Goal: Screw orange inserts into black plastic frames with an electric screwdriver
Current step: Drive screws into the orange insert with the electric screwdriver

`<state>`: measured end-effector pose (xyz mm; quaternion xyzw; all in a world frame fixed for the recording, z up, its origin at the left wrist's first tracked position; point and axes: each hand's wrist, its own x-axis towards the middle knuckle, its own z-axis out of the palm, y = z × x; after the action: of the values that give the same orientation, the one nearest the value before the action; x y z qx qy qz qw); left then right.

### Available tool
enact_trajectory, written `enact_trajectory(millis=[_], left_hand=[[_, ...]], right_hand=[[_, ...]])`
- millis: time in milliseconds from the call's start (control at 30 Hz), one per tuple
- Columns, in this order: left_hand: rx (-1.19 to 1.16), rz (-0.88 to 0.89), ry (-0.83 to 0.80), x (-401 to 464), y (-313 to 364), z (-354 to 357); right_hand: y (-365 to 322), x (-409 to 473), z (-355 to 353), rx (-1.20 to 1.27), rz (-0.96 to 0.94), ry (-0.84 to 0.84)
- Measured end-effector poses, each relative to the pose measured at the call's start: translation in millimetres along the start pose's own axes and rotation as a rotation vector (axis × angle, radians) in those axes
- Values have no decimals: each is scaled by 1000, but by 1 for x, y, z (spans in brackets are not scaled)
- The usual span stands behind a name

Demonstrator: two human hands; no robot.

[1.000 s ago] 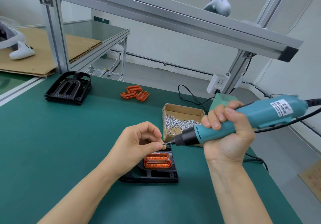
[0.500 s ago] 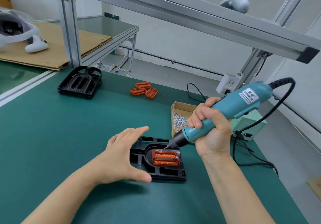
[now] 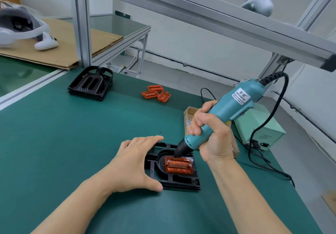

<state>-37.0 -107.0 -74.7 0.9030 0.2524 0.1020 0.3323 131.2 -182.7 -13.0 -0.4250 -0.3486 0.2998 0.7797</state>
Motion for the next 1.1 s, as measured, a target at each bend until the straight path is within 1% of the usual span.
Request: enact_trajectory(millis=[133,300,367,500,533,600,700,733,800,900,1000,1100], left_hand=[[8,3,4,0,-1,0],[3,3,6,1,-1,0],[4,7,4,1,-1,0],[-1,17,10,1,-1,0],[-4,17,11,1,-1,0],[-11,20,18,1,-2,1],[-26,26,24,2,-3,1],[-31,25,27,2,-3,1],[-37,23,35,3,-3,2],[-47,25,55,2,-4,4],[-52,39,60,2,-5,5],[-52,42,55,3,-6,5]], right_hand=[[2,3,1,-35,31,-49],[3,10,6,-70,51,-158],[3,11,8,-86,65,-222],[1,17,18,-120,114,-427],[1,19,21,-140,127,-448],[2,22,25,-164,139,-425],[5,19,23,-158,107,-322],[5,18,22,-150,101,-313],[3,16,22,-146,123,-380],[4,20,30,-222,155,-483],[8,21,37,-280,132,-465],[8,16,33,-243,98,-442]])
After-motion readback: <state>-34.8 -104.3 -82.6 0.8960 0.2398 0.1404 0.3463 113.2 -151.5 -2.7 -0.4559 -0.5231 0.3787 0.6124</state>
